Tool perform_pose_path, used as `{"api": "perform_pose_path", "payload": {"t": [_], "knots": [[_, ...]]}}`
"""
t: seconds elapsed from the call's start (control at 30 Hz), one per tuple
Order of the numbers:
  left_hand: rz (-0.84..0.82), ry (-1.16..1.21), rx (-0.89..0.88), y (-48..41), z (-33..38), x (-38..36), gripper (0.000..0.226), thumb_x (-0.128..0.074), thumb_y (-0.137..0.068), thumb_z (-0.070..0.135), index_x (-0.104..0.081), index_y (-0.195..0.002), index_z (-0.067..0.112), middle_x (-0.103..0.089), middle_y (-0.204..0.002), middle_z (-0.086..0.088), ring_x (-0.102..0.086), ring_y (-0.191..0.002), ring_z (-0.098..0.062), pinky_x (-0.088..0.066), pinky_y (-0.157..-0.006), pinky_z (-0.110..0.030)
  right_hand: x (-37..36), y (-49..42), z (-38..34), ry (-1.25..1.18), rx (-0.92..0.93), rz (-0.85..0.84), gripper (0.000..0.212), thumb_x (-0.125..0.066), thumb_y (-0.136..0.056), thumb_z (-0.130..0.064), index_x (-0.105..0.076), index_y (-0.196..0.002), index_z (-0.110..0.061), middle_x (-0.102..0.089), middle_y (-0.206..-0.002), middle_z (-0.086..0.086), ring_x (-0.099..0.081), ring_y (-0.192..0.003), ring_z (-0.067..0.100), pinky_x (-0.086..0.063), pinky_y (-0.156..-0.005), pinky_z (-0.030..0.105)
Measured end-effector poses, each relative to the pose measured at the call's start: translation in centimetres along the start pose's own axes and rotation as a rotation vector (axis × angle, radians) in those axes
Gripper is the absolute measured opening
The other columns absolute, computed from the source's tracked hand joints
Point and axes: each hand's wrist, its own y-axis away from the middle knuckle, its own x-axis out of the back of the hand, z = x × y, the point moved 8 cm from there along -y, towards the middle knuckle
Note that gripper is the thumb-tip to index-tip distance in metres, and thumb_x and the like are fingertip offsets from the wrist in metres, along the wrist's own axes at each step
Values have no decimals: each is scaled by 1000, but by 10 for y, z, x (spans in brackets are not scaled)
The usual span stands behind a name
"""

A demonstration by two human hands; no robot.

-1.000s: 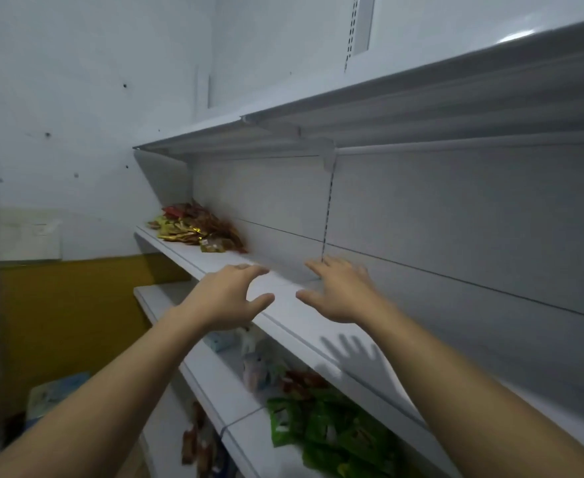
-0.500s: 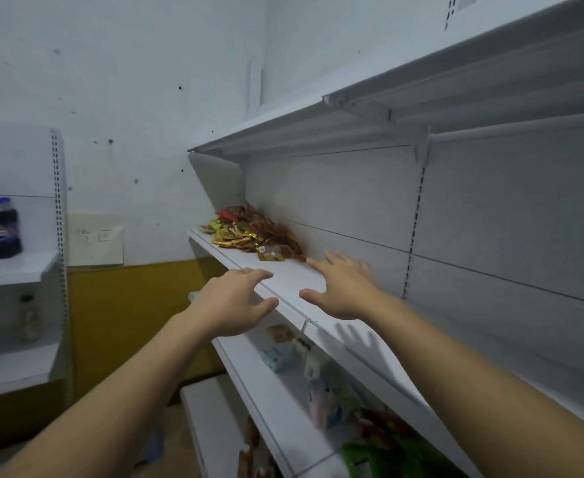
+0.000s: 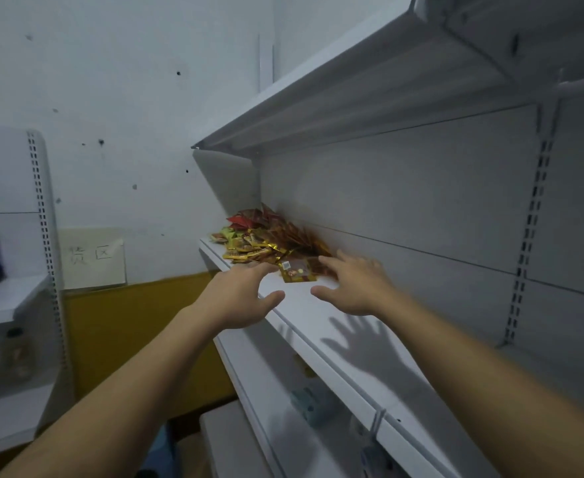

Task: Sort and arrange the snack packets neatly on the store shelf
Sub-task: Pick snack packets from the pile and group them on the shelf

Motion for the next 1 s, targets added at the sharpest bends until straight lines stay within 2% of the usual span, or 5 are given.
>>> {"api": "perform_pose_path", "payload": {"t": [0.3,0.53,0.67,0.9,1.0], "knots": [[-30,32,-53,-71,-52,-49,60,-47,-95,58,-39,-148,32,-46,-150,6,-44,-134,-17,-44,-103,-38,-47,-81,9,23,-60,-42,74,-44,-92,-66,-20,-155,-36,-20,-163,6,-22,-147,30,-17,-117,55],[-39,91,-186,-145,-102,-78,58,-48,-94,59,-46,-143,29,-55,-140,5,-51,-125,-17,-47,-99,-39,-63,-155,14,58,-171,-15,71,-45,-89,-69,-27,-151,-39,-45,-146,7,-41,-134,31,-28,-110,56],[-35,137,-227,-198,-137,-85,60,-50,-94,59,-43,-146,30,-52,-144,4,-51,-127,-19,-47,-99,-41,-66,-197,20,72,-278,-12,71,-46,-89,-68,-31,-150,-33,-42,-150,9,-41,-134,33,-28,-108,56],[-23,182,-285,-259,-185,-122,60,-50,-92,62,-45,-144,32,-55,-138,5,-53,-122,-18,-48,-93,-35,-94,-258,19,44,-361,-14,67,-53,-87,-64,-40,-143,-29,-48,-142,7,-45,-129,31,-36,-102,46],[-112,199,-308,-270,-187,-155,60,-50,-91,62,-47,-141,31,-60,-128,4,-56,-113,-19,-50,-89,-38,-126,-273,23,-43,-375,-117,77,-58,-89,-60,-31,-153,-28,-47,-147,6,-47,-130,29,-42,-103,38]]}}
